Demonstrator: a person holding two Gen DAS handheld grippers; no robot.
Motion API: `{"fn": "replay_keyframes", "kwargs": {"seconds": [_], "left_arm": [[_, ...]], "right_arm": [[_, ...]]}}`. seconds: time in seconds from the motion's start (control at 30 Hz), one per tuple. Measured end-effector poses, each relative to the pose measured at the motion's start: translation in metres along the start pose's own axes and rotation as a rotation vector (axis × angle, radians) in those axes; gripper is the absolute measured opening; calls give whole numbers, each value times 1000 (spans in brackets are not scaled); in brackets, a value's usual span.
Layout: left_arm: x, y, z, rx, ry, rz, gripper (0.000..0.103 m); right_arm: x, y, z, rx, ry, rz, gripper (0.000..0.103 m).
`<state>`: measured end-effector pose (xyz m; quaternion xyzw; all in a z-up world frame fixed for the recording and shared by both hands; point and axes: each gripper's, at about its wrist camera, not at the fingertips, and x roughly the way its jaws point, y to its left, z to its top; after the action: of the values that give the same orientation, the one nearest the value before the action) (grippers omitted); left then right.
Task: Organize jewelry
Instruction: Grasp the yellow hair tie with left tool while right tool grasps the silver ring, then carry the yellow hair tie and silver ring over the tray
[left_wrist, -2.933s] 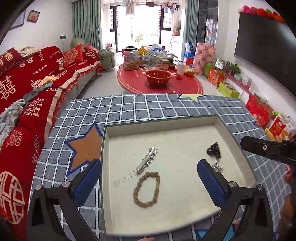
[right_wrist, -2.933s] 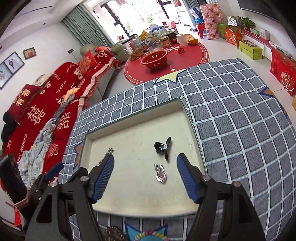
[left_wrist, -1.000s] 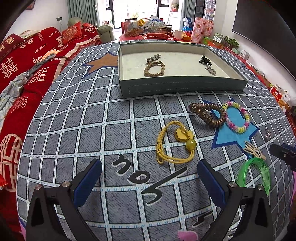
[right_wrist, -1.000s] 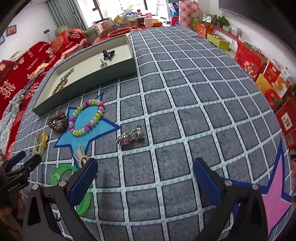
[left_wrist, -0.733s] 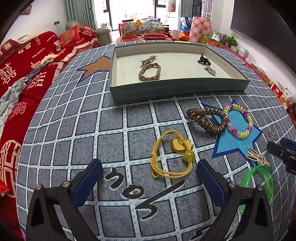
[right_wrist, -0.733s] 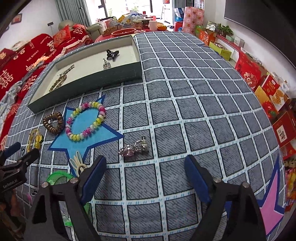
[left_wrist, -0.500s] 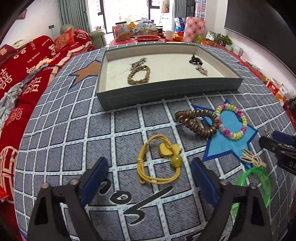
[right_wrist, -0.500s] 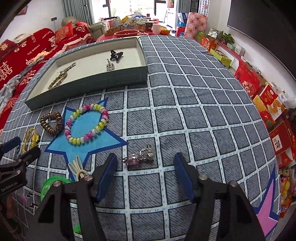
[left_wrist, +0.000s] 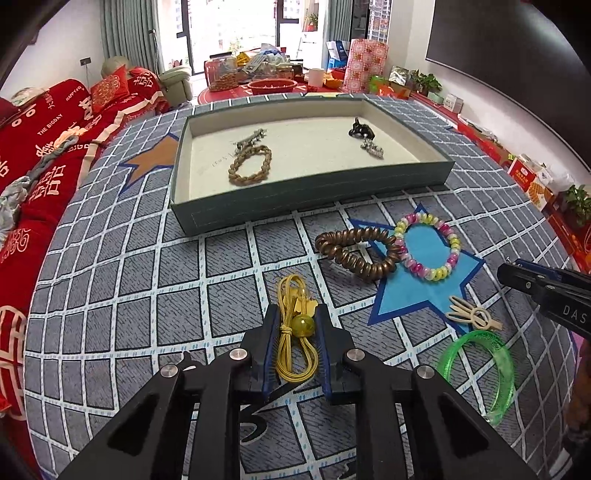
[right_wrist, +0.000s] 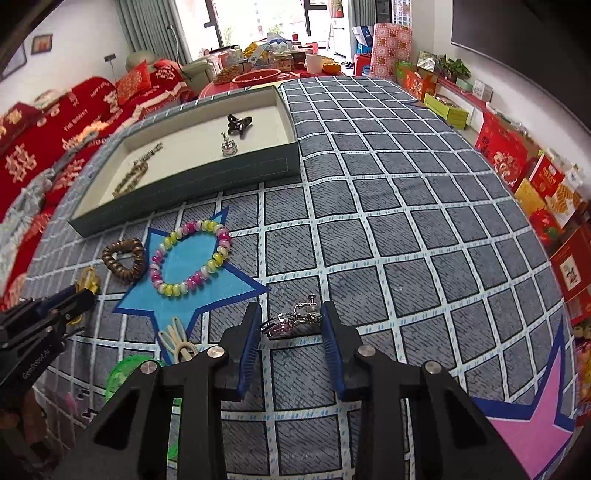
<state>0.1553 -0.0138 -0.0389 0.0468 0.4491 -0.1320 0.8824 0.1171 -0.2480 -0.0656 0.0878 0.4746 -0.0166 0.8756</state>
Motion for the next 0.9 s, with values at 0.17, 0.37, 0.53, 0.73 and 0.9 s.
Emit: {"fn": "replay_keyframes", "kwargs": {"seconds": [0.17,0.37,0.53,0.73,0.9], "left_arm": [[-19,3,6,-5,-44,-26,32],[-38,12,20,-33,-82,-55,32],[-46,20,38,-54,-107,-54,32],[-45,29,69,-64,-143,-14,32],[-32,38,101,-92,-155,-3,32]], "right_arm": [[-15,-10,1,30,-15,47,35],[-30,-10,18,51,-38,104,35],[-41,-1,45,37,-73,151,35],[-43,17,90,-20,-119,151,35],[-28,27,126,-38,-118,173,35]]}}
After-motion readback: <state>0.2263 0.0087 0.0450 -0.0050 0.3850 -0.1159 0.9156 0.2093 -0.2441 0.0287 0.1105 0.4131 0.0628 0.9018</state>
